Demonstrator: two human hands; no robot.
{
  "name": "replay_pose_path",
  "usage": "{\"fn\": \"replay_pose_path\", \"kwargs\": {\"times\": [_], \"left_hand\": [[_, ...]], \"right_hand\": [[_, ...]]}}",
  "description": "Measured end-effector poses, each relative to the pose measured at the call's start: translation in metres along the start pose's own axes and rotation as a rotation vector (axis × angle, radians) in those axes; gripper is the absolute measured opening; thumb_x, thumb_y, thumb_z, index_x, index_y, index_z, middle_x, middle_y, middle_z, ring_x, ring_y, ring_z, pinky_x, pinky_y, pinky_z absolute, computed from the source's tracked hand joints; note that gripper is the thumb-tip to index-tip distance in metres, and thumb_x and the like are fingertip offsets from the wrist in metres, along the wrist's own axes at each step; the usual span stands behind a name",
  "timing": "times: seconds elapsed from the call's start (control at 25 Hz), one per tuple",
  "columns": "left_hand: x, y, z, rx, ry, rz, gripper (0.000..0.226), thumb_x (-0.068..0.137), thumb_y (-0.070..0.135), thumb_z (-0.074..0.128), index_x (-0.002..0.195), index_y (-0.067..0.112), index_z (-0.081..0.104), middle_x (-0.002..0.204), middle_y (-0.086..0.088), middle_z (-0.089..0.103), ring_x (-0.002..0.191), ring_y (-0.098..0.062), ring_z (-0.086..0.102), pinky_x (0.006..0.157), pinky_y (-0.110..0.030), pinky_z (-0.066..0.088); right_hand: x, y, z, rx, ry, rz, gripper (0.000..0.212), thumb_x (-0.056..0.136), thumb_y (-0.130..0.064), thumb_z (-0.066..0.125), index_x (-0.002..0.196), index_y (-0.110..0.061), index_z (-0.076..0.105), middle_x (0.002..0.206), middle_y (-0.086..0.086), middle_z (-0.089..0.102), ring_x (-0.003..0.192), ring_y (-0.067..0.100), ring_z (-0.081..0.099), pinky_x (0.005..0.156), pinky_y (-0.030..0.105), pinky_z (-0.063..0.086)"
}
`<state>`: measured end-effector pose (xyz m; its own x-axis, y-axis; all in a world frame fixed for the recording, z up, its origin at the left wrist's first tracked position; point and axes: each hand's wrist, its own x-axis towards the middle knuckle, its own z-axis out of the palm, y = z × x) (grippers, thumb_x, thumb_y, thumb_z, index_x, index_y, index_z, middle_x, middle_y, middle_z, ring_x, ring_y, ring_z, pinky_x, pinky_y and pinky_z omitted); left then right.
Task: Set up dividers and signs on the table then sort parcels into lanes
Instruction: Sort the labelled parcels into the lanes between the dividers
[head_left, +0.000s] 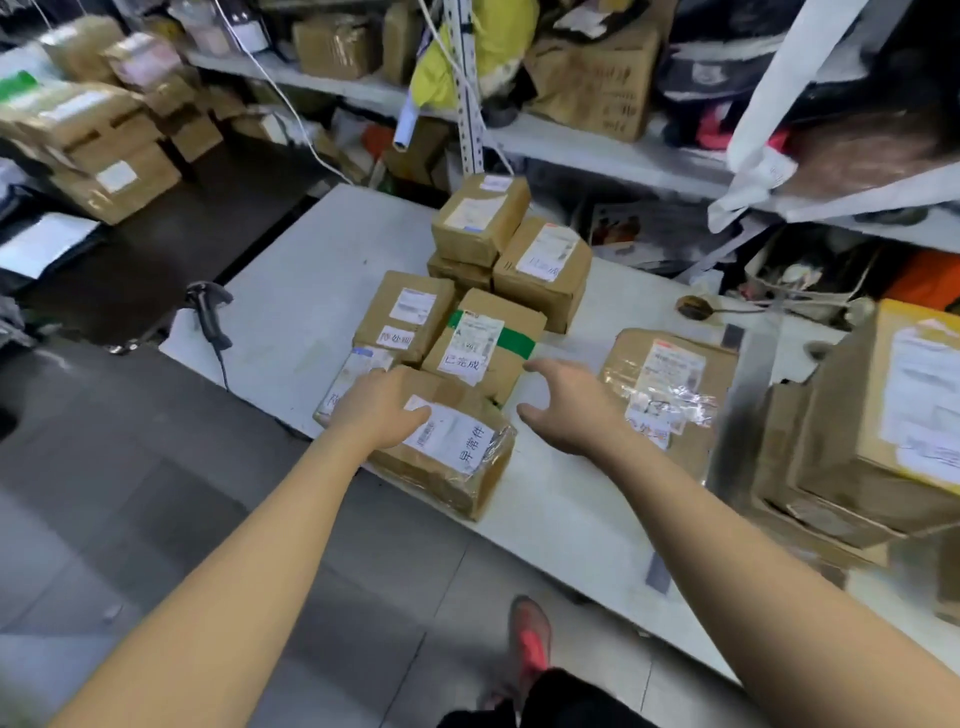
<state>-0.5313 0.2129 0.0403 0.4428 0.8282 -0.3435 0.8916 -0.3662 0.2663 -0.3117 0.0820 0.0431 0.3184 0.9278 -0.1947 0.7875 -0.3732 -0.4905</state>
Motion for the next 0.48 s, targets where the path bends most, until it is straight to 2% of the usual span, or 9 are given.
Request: {"fn": "replay_pose_path", "kwargs": {"times": [0.16, 0.28, 0.36, 0.48], "left_hand": [[0.022, -0.018, 0.022, -0.115, -0.084, -0.047, 0.073, 0.079, 0.065, 0.066, 0.140, 0.029, 0.051, 0.128, -0.004, 0.060, 0.120, -0.027, 0.057, 0.092, -0.048, 0.054], [0.039, -0.031, 0.034, -0.062, -0.029, -0.074, 0.072, 0.078, 0.061, 0.071, 0.137, 0.022, 0.053, 0.128, -0.008, 0.057, 0.126, -0.029, 0.049, 0.095, -0.049, 0.052], [0.046, -0.040, 0.041, -0.030, -0.007, -0.054, 0.070, 0.076, 0.061, 0.074, 0.128, 0.017, 0.058, 0.121, -0.007, 0.063, 0.123, -0.031, 0.047, 0.091, -0.047, 0.051], [0.052, -0.049, 0.048, -0.020, 0.033, -0.001, 0.067, 0.071, 0.060, 0.080, 0.119, 0.017, 0.061, 0.110, -0.007, 0.066, 0.117, -0.032, 0.048, 0.085, -0.046, 0.052]], "right_hand": [[0.028, 0.003, 0.041, 0.093, -0.121, 0.062, 0.064, 0.086, -0.048, 0.068, 0.144, -0.024, 0.052, 0.142, 0.002, 0.059, 0.130, 0.025, 0.054, 0.100, 0.044, 0.052], [0.036, 0.003, 0.062, 0.131, -0.197, 0.125, 0.063, 0.086, -0.047, 0.071, 0.143, -0.025, 0.052, 0.136, 0.001, 0.063, 0.126, 0.023, 0.057, 0.096, 0.041, 0.052], [0.036, 0.001, 0.076, 0.192, -0.233, 0.178, 0.063, 0.087, -0.044, 0.074, 0.142, -0.022, 0.053, 0.128, 0.001, 0.068, 0.121, 0.022, 0.060, 0.092, 0.036, 0.051], [0.030, -0.010, 0.088, 0.257, -0.195, 0.260, 0.069, 0.085, -0.039, 0.079, 0.144, -0.018, 0.050, 0.127, 0.002, 0.068, 0.115, 0.021, 0.061, 0.081, 0.026, 0.042]]}}
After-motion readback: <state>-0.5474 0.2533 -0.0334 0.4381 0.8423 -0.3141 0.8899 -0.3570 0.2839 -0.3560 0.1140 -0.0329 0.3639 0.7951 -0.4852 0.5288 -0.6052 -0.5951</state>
